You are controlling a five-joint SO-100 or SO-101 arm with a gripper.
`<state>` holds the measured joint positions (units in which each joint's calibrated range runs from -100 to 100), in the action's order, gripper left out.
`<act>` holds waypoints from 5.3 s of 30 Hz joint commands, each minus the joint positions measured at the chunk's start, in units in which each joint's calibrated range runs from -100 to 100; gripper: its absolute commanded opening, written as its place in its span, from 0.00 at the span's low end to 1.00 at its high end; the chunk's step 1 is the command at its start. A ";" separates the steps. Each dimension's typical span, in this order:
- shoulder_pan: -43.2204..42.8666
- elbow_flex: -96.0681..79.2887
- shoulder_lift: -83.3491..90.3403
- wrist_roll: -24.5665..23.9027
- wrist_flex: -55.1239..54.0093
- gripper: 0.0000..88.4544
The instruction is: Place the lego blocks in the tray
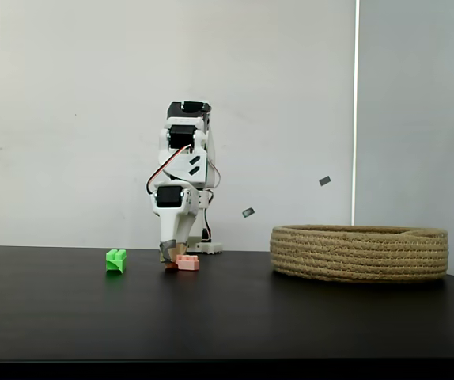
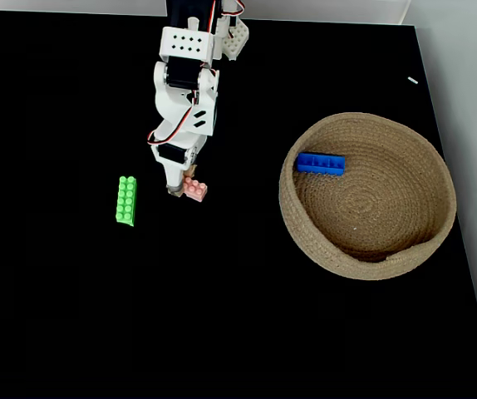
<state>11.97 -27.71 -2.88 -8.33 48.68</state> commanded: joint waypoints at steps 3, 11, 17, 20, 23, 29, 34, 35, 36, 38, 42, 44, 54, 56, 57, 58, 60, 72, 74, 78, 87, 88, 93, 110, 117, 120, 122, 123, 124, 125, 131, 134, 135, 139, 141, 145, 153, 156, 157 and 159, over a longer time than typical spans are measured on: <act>-4.72 10.79 4.69 -0.54 12.59 0.00; -16.01 32.77 7.44 -6.15 30.66 0.00; -26.81 34.23 10.97 -10.16 26.41 0.00; -30.93 34.96 11.48 -11.38 24.83 0.00; -34.31 33.50 10.71 -12.16 22.17 0.02; -36.37 28.21 9.59 -12.94 16.50 0.10; -36.21 26.20 9.68 -11.92 14.25 0.18; -36.21 26.02 9.68 -11.92 14.25 0.22; -36.21 25.84 9.68 -11.87 14.25 0.24; -36.13 25.75 9.76 -11.72 14.09 0.25; -36.54 25.75 10.36 -12.16 13.75 0.32; -36.04 25.56 10.71 -12.21 15.58 0.33; -11.15 25.93 12.86 -6.79 30.83 0.35; -6.53 22.74 12.43 -5.13 29.75 0.35; -4.63 21.00 12.43 -3.91 28.75 0.37; -2.98 19.36 12.43 -2.93 27.41 0.39; 0.40 17.72 12.43 -1.51 25.66 0.44; 10.04 11.79 9.33 9.33 17.33 0.42; 11.69 9.97 9.33 15.68 16.17 0.40; 15.65 12.34 7.61 27.35 16.50 0.39; 20.76 35.96 -2.02 45.42 30.83 0.41; 21.17 37.78 -3.05 46.45 30.99 0.41; 21.34 45.35 -9.07 49.33 31.16 0.39; 15.98 52.47 -23.60 45.96 31.99 0.37; 13.92 52.65 -26.01 44.93 31.08 0.38; 13.92 52.01 -25.66 44.88 30.74 0.39; 14.25 51.56 -25.66 45.03 30.66 0.38; 14.41 51.19 -25.66 45.18 30.24 0.38; 14.74 50.64 -25.75 45.42 29.41 0.38; 15.07 50.19 -25.92 45.67 28.50 0.38; 16.72 50.55 -26.35 46.54 25.91 0.40; 16.97 50.64 -26.18 47.42 25.91 0.39; 17.13 50.64 -26.18 47.81 25.91 0.39; 17.79 50.73 -25.84 48.25 25.83 0.40; 18.20 50.73 -26.18 48.50 24.75 0.40; 18.53 52.10 -27.73 48.16 22.58 0.42; 17.96 52.10 -28.33 47.77 22.58 0.41; 18.37 51.46 -28.24 49.47 22.58 0.31; 18.45 51.37 -28.33 50.21 22.58 0.25; 18.45 51.19 -28.59 51.09 22.58 0.13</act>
<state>29.97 22.23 -33.25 41.29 71.42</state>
